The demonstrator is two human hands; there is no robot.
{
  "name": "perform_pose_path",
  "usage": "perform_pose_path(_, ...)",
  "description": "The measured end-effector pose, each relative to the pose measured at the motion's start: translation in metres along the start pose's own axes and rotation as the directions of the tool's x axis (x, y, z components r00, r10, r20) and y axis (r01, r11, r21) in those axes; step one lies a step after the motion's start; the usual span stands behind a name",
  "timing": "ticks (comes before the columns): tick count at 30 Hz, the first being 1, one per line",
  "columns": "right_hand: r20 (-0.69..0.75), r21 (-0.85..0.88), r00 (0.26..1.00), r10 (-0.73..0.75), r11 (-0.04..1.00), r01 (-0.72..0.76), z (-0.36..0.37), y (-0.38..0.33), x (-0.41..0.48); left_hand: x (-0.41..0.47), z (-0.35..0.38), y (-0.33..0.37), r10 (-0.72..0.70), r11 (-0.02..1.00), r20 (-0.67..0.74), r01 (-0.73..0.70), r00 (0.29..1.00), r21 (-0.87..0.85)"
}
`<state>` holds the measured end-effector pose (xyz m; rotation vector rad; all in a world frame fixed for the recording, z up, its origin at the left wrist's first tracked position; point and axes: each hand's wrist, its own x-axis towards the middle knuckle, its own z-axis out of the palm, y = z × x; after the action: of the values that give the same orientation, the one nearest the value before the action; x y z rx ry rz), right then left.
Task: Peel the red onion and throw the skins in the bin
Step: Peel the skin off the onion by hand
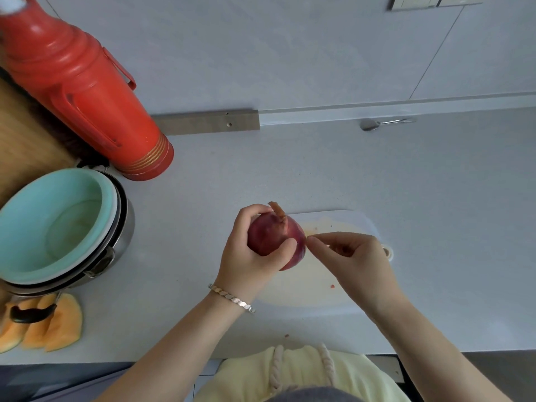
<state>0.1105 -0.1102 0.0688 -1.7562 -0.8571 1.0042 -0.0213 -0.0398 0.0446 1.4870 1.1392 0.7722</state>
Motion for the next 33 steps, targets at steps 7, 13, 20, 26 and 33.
perform_pose_path(7,-0.022,-0.088,0.999,-0.023,0.996,0.021,0.006,-0.001,0.000,-0.002,0.004,-0.006,0.175,0.983,-0.060,-0.172,0.983,0.066)
perform_pose_path(13,-0.004,-0.070,1.000,-0.031,0.997,0.030,0.004,0.000,0.000,-0.003,0.005,-0.007,0.218,0.974,-0.088,-0.211,0.972,0.085)
perform_pose_path(20,-0.011,-0.023,1.000,-0.017,1.000,0.016,0.004,-0.003,-0.003,-0.004,0.006,-0.009,0.248,0.967,-0.112,-0.239,0.962,0.085)
perform_pose_path(26,-0.020,-0.006,1.000,-0.021,1.000,0.021,0.005,-0.001,-0.004,-0.007,0.007,-0.011,0.238,0.971,-0.132,-0.232,0.962,0.064)
perform_pose_path(33,-0.099,-0.056,0.994,-0.036,0.998,0.031,0.011,0.006,0.000,-0.011,0.007,-0.011,0.247,0.966,-0.109,-0.235,0.963,0.106)
